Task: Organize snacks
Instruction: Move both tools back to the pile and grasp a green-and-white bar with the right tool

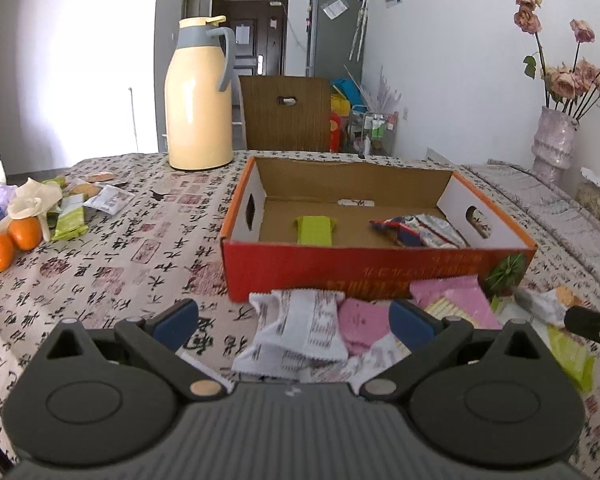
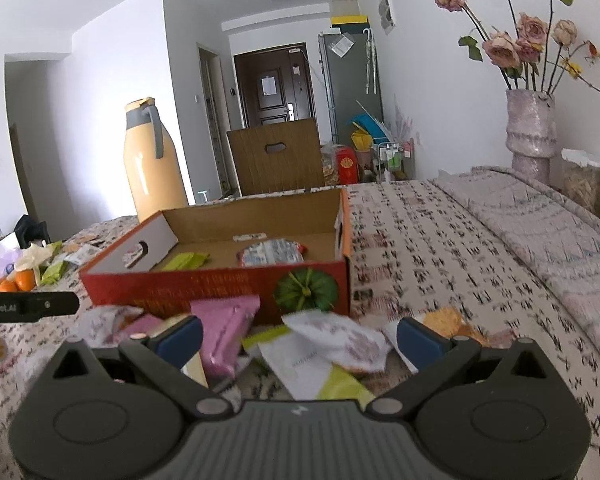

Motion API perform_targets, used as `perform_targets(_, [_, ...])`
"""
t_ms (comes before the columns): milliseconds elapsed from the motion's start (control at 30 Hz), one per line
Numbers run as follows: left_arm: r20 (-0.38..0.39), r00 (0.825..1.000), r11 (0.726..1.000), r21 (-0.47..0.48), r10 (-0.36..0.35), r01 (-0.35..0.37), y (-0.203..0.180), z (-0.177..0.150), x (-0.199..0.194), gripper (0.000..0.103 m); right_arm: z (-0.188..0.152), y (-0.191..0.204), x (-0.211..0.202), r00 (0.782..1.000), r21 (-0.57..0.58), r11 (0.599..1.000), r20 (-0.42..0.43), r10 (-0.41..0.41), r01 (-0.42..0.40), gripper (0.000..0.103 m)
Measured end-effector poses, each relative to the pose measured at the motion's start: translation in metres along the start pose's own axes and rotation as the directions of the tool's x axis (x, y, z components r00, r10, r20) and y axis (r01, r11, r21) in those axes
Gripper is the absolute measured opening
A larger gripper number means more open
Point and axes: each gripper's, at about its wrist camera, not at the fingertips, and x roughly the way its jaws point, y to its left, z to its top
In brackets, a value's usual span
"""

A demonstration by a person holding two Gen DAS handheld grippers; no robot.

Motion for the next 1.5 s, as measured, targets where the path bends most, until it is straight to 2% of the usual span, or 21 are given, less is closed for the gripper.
perform_targets(133, [0.0, 1.0, 1.0, 0.001, -0.007, 0.007, 0.001, -0.012, 0.0, 0.103, -0.016, -0.004, -0.003, 1.0, -0.009, 1.0, -0.015, -0.003, 0.003, 0.103])
perform_targets(333, [0.003, 1.0, 1.0, 0.007, 0.023, -0.023, 0.002, -0.029, 0.012, 0.103, -0.031, -0.01, -0.002, 0.999, -0.003, 1.0, -0.052, -0.012, 0.012, 0.103])
perform_targets(700, [-0.006, 1.0, 1.0, -0.016, -0.011, 0.011, 0.006, -0.033, 0.016, 0.103, -0.035, -0.005, 0.002, 0.994, -0.046, 0.998, -0.1, -0.041, 0.037, 0.103])
perform_targets(867, [-0.013, 1.0, 1.0, -0.023, -0.016, 0.016, 0.007, -0.033, 0.018, 0.103, -0.029, -0.004, 0.014, 0.991, -0.103, 0.994, -0.118, -0.061, 0.049, 0.101])
perform_targets(900, [-0.013, 1.0, 1.0, -0.023, -0.016, 0.016, 0.007, -0.033, 0.018, 0.103, -0.026, -0.004, 0.019, 0.99, -0.12, 0.992, -0.128, -0.066, 0.05, 0.099])
perform_targets(1000, [-0.013, 1.0, 1.0, -0.024, -0.016, 0.015, 0.007, -0.033, 0.018, 0.103, -0.019, -0.005, 0.037, 0.981, -0.15, 0.988, -0.184, -0.068, 0.041, 0.086])
perform_targets(1067, [-0.014, 1.0, 0.999, -0.028, -0.015, 0.015, 0.008, -0.033, 0.018, 0.103, -0.015, -0.005, 0.047, 0.974, -0.156, 0.988, -0.222, -0.054, 0.019, 0.073])
perform_targets(1167, [-0.015, 1.0, 0.999, -0.031, -0.016, 0.016, 0.009, -0.033, 0.018, 0.103, -0.013, -0.004, 0.06, 0.961, -0.154, 0.988, -0.275, -0.036, -0.007, 0.061])
perform_targets(1333, [-0.019, 1.0, 0.999, -0.035, -0.02, 0.02, 0.009, -0.033, 0.018, 0.103, -0.015, 0.005, 0.059, 0.959, -0.184, 0.982, -0.282, -0.019, -0.034, 0.051])
perform_targets(1433, [-0.019, 1.0, 0.999, -0.037, -0.022, 0.021, 0.009, -0.033, 0.018, 0.103, -0.018, 0.009, 0.054, 0.961, -0.194, 0.98, -0.276, -0.006, -0.05, 0.039])
perform_targets(1500, [-0.018, 1.0, 0.999, -0.038, -0.022, 0.021, 0.01, -0.033, 0.018, 0.103, -0.022, 0.015, 0.05, 0.965, -0.214, 0.976, -0.26, -0.021, -0.036, 0.037])
